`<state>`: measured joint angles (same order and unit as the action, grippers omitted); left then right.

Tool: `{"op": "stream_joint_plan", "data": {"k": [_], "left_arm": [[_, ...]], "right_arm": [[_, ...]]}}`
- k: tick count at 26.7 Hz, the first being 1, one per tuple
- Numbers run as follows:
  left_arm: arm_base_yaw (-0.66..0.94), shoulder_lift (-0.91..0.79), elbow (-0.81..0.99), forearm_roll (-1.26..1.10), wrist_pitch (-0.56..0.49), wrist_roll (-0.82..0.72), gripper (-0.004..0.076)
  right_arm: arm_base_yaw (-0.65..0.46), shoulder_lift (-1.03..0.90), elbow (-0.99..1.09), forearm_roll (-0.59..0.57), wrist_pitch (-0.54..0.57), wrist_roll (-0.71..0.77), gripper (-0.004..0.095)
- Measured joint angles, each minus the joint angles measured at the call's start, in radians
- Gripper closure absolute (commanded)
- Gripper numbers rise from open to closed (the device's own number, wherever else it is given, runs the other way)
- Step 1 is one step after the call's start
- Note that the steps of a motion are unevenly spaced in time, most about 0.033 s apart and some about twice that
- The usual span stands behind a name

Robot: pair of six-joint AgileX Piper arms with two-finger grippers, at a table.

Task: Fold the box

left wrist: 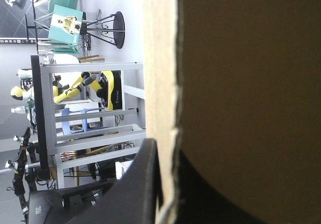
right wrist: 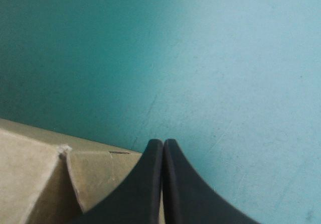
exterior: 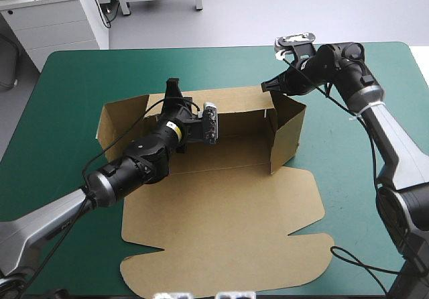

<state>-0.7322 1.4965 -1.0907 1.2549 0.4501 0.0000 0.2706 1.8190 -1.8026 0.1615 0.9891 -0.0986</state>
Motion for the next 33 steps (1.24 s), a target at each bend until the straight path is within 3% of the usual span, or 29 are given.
{"op": "stream_joint_plan", "data": {"k": [9,18,24,33], "left_arm": [[0.0,0.0,0.0,0.0,0.001,0.0,0.0731],[0.0,0.0,0.0,0.0,0.013,0.0,0.0731],[0.0,0.0,0.0,0.0,0.016,0.007,0.0731],[0.0,0.0,0.0,0.0,0.019,0.015,0.0731]], "right_arm": [[0.0,0.001,0.0,0.009,0.147,-0.001,0.0927],[0.0,-0.026,0.027,0.111,0.15,-0.048,0.0927],[0.0,-0.121,0.161,0.119,0.081,-0.092,0.0927],[0.0,-0.331,0.461,0.195,-0.18,-0.276,0.0927]]}}
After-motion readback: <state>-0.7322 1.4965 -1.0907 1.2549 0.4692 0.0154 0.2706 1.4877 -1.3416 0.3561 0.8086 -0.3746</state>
